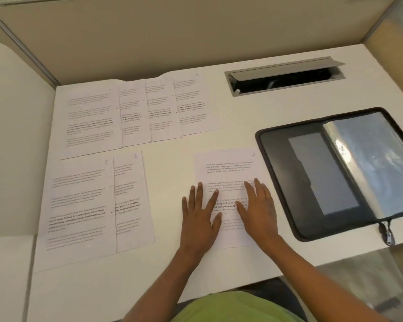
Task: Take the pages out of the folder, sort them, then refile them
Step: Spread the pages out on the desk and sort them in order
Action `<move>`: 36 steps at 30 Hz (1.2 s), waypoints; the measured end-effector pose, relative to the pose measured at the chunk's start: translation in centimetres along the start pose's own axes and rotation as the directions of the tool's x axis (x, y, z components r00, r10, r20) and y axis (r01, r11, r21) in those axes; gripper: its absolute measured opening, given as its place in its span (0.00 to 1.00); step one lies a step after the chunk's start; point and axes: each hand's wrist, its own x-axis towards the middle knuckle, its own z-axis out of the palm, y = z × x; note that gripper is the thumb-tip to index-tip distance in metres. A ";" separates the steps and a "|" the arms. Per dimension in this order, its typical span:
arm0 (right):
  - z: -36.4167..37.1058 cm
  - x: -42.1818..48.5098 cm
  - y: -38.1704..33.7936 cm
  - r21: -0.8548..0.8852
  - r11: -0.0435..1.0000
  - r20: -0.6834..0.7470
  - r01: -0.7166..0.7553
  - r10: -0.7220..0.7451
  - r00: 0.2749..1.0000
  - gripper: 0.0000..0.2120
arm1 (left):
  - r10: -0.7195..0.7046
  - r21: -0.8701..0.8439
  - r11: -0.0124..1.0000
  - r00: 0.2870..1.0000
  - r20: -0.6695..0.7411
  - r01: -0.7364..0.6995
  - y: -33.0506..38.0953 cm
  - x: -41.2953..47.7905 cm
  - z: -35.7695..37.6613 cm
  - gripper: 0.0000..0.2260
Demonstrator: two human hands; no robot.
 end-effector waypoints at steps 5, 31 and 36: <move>-1.1 -0.7 2.3 0.002 0.993 0.020 -0.119 0.119 0.993 0.33 | -0.034 0.078 0.996 0.999 0.002 0.034 1.1 -0.6 1.9 0.29; -7.2 1.3 0.0 0.602 0.797 -0.137 -0.055 0.171 0.976 0.05 | -0.495 -0.050 0.866 0.841 -0.219 0.497 -7.9 0.7 -7.0 0.37; -6.1 2.5 -1.8 0.763 0.629 0.024 -0.148 0.201 0.979 0.04 | -0.607 -0.019 0.784 0.761 -0.230 0.620 -11.6 1.3 -9.2 0.39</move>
